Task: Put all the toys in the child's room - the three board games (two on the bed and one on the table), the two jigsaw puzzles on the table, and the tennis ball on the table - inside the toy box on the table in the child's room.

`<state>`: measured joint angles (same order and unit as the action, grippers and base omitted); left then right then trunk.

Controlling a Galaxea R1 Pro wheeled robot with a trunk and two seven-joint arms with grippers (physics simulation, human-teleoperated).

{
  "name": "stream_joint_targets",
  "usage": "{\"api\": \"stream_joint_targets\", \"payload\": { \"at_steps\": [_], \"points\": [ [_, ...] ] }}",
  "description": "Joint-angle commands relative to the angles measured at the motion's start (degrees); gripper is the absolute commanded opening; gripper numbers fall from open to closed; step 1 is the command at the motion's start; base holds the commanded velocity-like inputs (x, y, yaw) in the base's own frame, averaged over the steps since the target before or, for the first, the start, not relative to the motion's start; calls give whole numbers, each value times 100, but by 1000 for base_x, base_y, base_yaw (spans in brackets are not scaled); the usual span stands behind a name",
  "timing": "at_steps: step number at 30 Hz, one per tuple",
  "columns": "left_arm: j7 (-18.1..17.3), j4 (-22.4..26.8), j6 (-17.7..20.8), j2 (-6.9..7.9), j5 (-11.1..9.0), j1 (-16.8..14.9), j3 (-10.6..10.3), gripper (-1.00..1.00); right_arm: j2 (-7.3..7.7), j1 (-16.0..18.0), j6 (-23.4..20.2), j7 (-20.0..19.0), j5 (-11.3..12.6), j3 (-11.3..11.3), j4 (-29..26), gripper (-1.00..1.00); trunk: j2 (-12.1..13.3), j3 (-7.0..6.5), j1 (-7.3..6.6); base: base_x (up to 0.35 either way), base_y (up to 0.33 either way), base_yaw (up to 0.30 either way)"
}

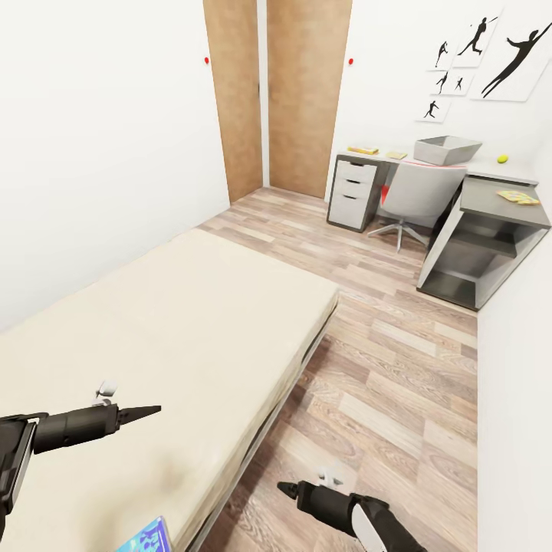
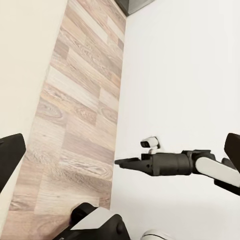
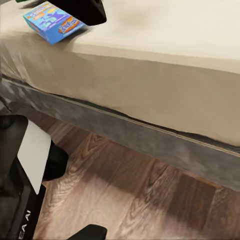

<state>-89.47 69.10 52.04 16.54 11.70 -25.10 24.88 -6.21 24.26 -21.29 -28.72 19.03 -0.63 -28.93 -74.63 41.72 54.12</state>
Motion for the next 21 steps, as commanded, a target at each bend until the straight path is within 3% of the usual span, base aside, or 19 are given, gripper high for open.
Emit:
{"api": "stream_joint_targets", "payload": {
  "at_steps": [1,3,6,21],
  "points": [
    [-53,6,60,-2,60,-4,8,100,-40,12,-94,101,57,-4,-7,100,-3,5,0,0,0,0],
    [-53,6,60,0,60,-4,8,100,-174,37,-220,310,57,-1,-7,100,-3,11,0,0,0,0],
    [-53,6,60,3,60,-4,9,100,-256,49,-308,419,53,-5,-7,100,-3,24,0,0,0,0],
    [-53,6,59,5,60,-4,11,100,-275,44,-466,367,50,-31,-7,100,-3,114,0,0,0,-35]
  ]
}}
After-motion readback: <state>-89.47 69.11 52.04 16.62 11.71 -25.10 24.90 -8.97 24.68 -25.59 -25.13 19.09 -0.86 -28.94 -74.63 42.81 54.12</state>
